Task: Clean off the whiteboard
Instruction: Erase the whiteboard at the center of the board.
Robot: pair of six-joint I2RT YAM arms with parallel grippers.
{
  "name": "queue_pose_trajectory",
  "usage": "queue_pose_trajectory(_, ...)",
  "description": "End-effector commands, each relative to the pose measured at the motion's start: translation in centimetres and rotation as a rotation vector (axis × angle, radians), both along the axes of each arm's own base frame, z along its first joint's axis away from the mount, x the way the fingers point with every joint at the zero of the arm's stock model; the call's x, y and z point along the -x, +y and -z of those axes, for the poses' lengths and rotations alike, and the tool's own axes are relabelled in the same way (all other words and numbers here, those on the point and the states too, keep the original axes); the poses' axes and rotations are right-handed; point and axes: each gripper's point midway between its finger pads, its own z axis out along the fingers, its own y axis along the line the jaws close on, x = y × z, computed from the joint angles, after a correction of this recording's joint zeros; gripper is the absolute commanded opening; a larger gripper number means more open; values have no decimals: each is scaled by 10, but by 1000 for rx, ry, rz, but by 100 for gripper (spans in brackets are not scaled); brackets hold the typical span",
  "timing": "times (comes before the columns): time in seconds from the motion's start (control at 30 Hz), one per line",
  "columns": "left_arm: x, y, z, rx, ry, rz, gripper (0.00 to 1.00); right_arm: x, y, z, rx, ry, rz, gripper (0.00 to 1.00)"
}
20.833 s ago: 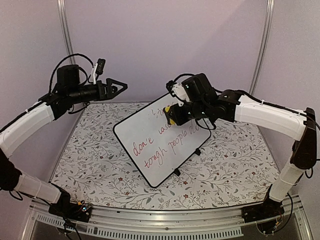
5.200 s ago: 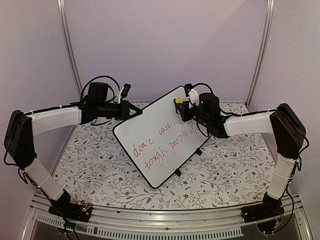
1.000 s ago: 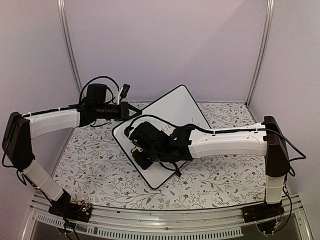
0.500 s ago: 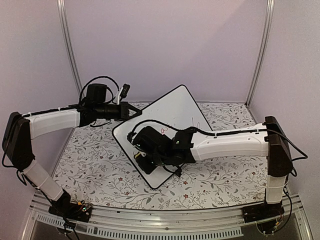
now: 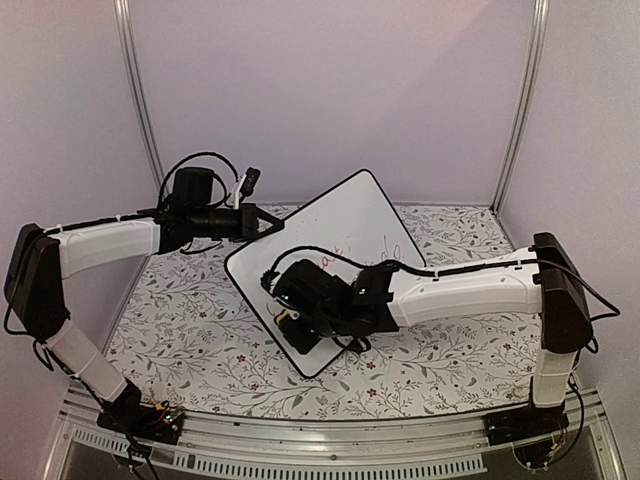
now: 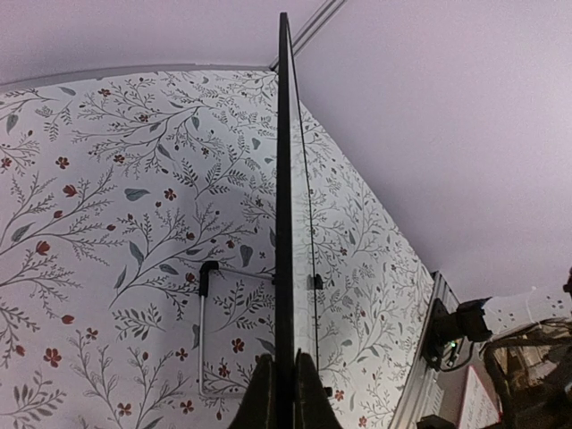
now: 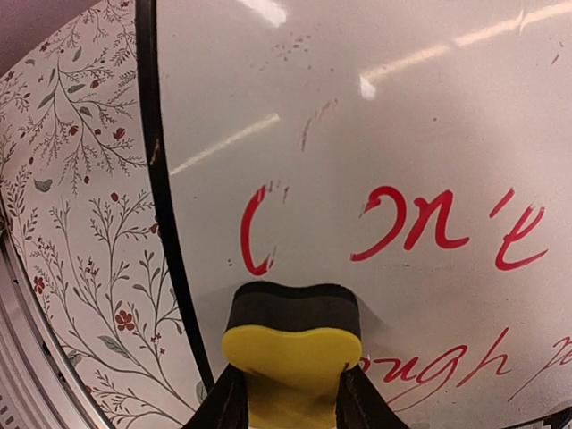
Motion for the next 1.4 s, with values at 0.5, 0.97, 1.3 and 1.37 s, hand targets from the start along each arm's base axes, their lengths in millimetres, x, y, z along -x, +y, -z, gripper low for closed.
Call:
queue_pose_trajectory(0.5, 12, -9, -20, 30, -80, 54, 0, -26, 41, -54, -224, -233, -30, 34)
queue_pose_trajectory(0.97, 13, -9, -22, 32, -87, 54, 0, -43, 60, -92, -355, -425, -57, 34)
queue_pose_trajectory(1.3, 11, -6, -24, 44, -83, 53, 0, -38, 50, -81, -342, -381, -49, 36)
queue_pose_trajectory(1.37, 10, -5, -24, 43, -84, 50, 0, -40, 49, -91, -351, -398, -45, 41)
